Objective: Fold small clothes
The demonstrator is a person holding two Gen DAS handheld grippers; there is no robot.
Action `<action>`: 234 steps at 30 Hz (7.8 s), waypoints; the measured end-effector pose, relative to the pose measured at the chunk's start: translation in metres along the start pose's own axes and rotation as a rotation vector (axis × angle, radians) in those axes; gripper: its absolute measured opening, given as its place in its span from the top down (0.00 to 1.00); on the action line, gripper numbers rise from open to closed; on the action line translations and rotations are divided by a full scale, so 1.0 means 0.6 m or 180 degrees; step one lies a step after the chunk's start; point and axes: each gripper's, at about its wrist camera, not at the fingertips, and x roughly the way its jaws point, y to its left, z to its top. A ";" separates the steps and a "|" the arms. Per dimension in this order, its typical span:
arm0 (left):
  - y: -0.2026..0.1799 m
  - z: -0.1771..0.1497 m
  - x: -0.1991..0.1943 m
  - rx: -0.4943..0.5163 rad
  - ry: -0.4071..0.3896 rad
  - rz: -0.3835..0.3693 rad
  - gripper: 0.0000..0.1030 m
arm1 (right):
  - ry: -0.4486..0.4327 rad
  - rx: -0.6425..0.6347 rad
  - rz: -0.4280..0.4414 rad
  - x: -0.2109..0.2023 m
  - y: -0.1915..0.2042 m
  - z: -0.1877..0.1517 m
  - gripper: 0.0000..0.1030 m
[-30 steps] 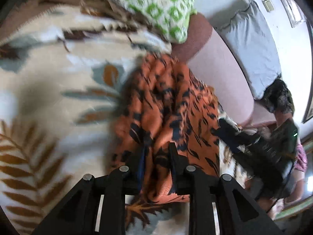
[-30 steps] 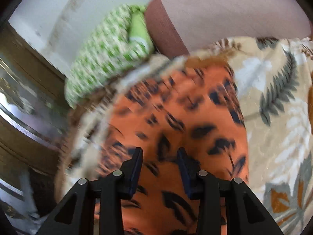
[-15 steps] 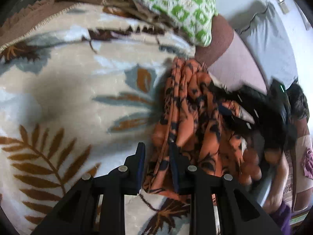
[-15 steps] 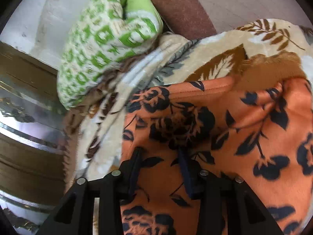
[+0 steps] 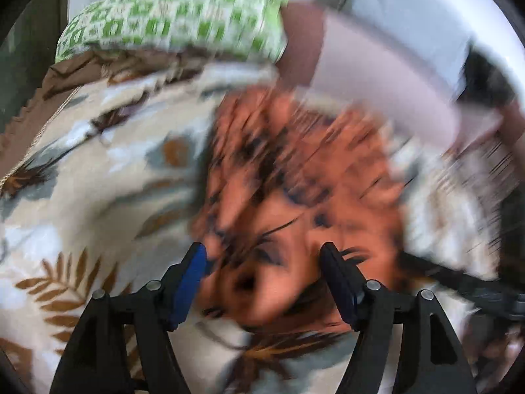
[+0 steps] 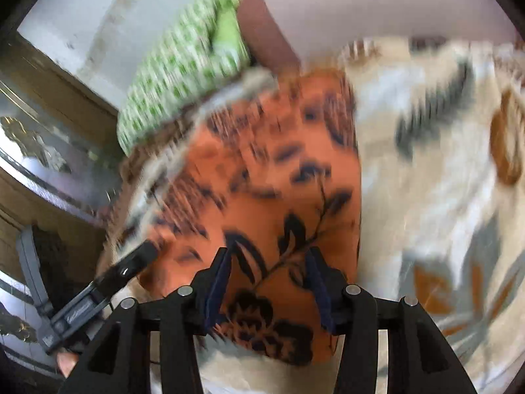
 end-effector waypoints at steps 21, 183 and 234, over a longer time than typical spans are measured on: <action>0.049 0.010 -0.002 -0.0174 -0.0055 0.0064 0.20 | -0.0129 0.0406 -0.0432 0.167 -0.031 0.283 0.50; 0.036 0.050 -0.077 0.0728 -0.0737 0.1164 0.00 | -0.0373 0.0941 0.0558 -0.126 -0.115 -0.037 0.33; 0.012 0.042 -0.055 0.0908 -0.0608 0.1082 0.00 | -0.0386 0.0980 0.0784 -0.083 -0.098 -0.035 0.32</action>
